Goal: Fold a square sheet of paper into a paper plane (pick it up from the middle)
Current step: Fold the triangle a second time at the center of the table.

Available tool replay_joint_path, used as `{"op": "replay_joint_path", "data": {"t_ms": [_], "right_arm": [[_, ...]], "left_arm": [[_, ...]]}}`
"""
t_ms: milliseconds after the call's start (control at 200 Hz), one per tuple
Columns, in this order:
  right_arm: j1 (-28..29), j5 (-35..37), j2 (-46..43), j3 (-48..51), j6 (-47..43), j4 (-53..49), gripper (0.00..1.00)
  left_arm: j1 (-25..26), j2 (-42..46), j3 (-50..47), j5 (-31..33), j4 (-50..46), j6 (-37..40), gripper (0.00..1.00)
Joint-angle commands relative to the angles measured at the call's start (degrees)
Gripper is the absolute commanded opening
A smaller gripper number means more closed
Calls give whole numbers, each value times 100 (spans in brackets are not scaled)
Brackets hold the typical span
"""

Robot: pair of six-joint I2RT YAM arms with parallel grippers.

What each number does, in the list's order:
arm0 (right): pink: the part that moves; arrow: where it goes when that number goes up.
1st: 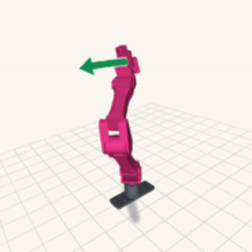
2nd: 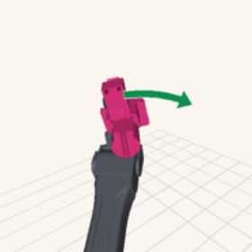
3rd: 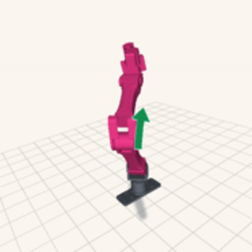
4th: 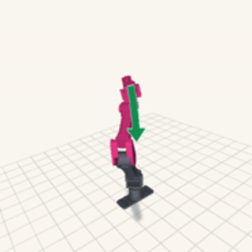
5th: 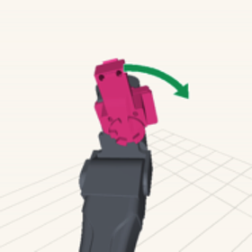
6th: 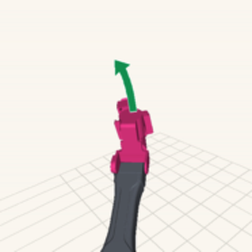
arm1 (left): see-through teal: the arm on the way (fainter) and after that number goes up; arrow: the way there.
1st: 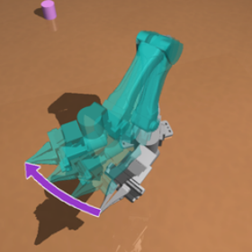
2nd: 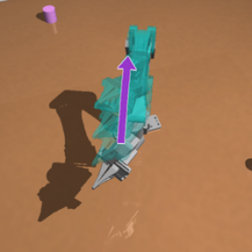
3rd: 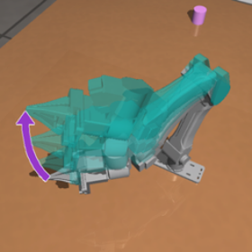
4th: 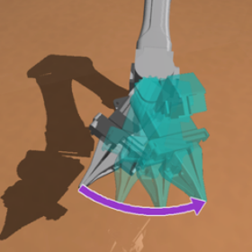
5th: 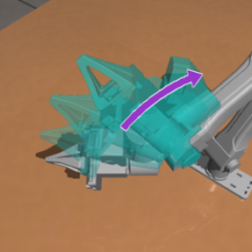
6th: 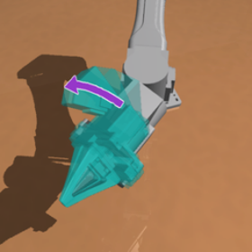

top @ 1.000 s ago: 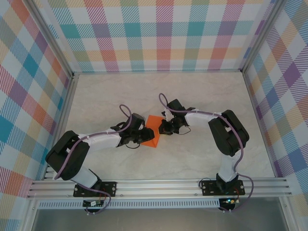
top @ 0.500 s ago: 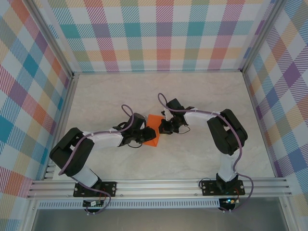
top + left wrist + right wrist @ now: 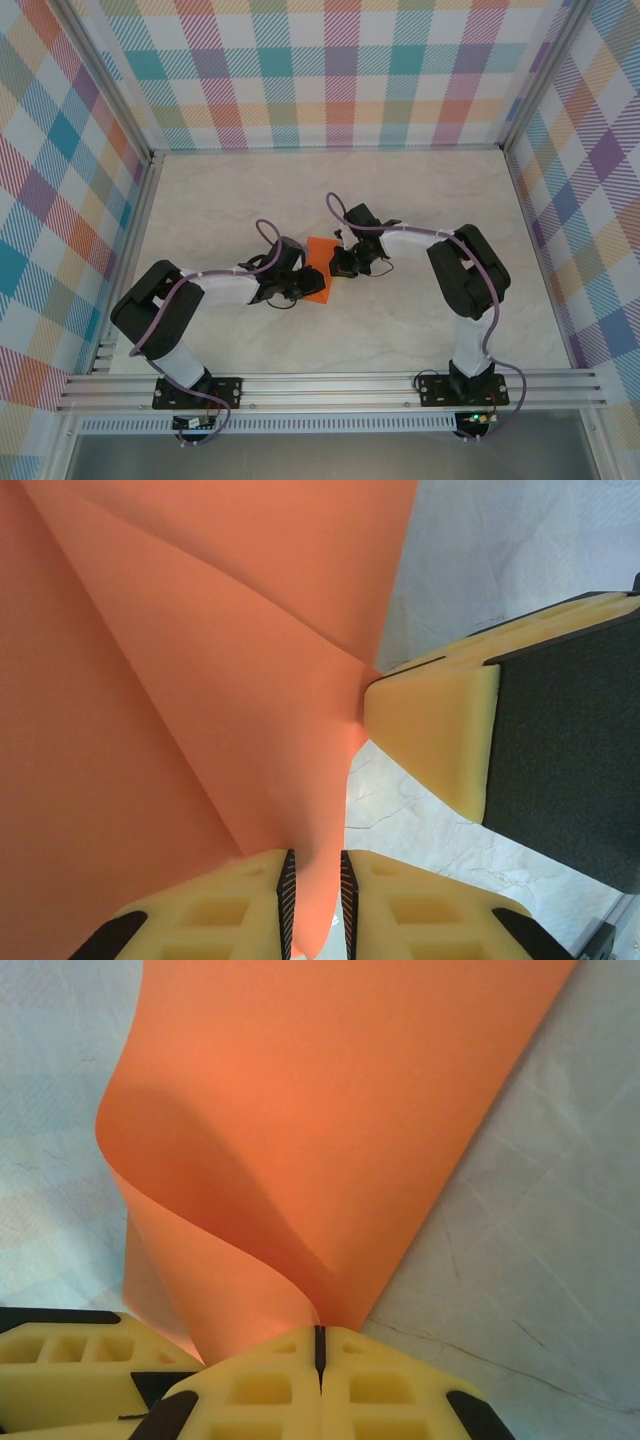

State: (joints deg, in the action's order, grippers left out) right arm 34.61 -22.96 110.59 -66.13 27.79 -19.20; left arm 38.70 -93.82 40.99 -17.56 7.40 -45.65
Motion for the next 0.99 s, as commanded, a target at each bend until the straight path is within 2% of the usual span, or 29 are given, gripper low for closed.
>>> {"op": "replay_joint_path", "data": {"t_ms": [0,990], "right_arm": [[2,46,129,-156,-61,-100,5],[2,371,468,-347,93,-488,5]], "left_arm": [[-18,-88,33,-116,95,-29,22],[74,135,-20,-177,224,-109,24]]}}
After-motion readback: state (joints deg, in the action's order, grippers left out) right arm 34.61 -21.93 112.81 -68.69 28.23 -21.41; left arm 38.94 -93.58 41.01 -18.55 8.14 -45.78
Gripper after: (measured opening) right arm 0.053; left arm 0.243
